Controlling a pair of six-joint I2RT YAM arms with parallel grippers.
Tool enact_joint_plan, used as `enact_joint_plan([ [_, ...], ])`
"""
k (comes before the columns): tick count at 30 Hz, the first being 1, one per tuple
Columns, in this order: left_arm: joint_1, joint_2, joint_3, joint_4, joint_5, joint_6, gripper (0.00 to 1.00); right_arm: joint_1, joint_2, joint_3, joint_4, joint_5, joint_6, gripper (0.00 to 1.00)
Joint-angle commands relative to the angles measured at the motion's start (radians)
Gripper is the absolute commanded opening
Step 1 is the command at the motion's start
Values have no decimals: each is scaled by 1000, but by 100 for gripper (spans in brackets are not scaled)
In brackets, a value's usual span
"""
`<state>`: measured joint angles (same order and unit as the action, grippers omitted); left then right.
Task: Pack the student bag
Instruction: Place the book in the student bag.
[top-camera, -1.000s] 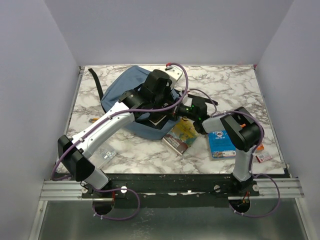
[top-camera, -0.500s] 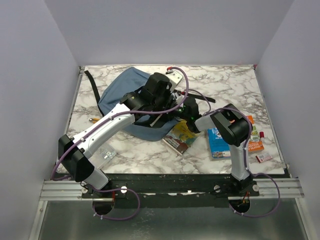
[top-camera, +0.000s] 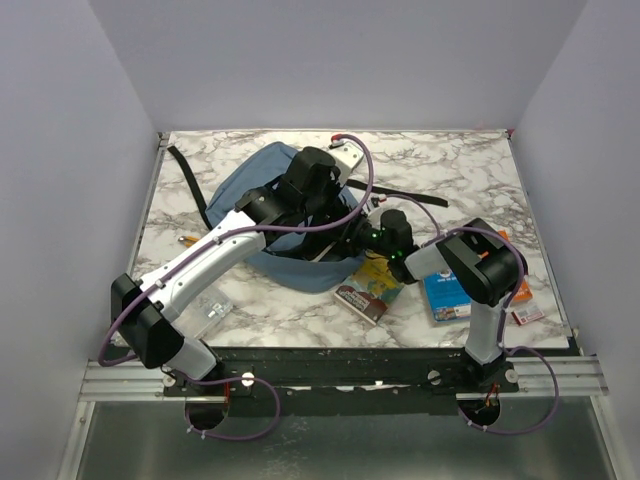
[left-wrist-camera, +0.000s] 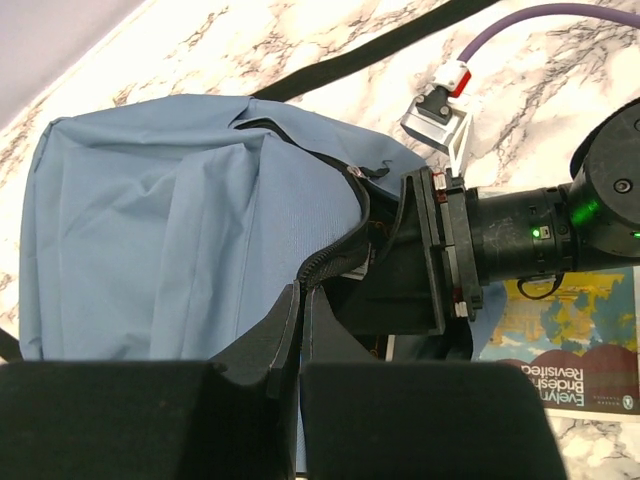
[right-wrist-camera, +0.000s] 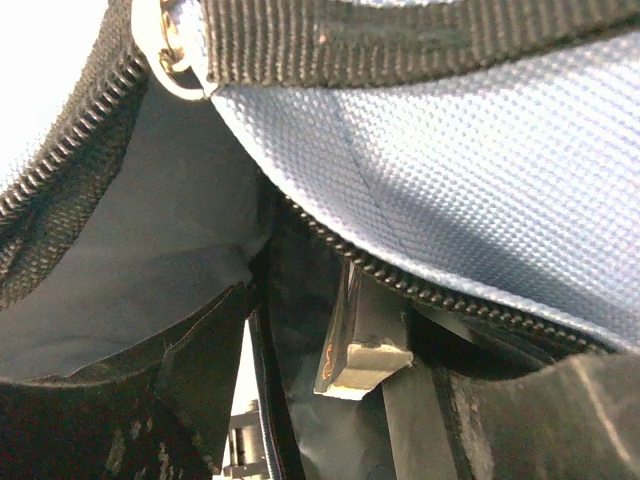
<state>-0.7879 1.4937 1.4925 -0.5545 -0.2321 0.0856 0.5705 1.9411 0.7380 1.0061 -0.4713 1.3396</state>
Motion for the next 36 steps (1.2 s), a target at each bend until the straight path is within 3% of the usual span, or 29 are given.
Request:
enact_joint_plan([
  [1,-10,-46,-23,61,62,-33,0,-2,-27,-30,18,52,12,56],
  [6,-13,-28,-31,62,75,-64,0,0,-143,-38,-210,111,-51,75],
  [10,-12,-13,-26,61,99,-81,0,-1,-196,-95,-255,147,-30,76],
  [13,-14,-12,-26,61,127,-111,0,1,-207,-119,-241,159,-8,65],
  [15,-16,-7,-26,61,131,-113,0,2,-218,-129,-243,176,-4,49],
  [17,-21,0,-26,61,131,-113,0,1,-224,-125,-255,196,-18,46],
  [18,-25,3,-25,60,131,-115,0,1,-221,-114,-269,198,-29,40],
  [21,-35,1,-22,58,134,-116,0,7,-198,-108,-210,172,-17,2],
  [30,-58,-51,-23,60,113,-90,0,62,-139,-115,161,145,89,0],
  [36,-53,-75,-31,65,70,-27,0,92,7,-18,350,208,91,0],
])
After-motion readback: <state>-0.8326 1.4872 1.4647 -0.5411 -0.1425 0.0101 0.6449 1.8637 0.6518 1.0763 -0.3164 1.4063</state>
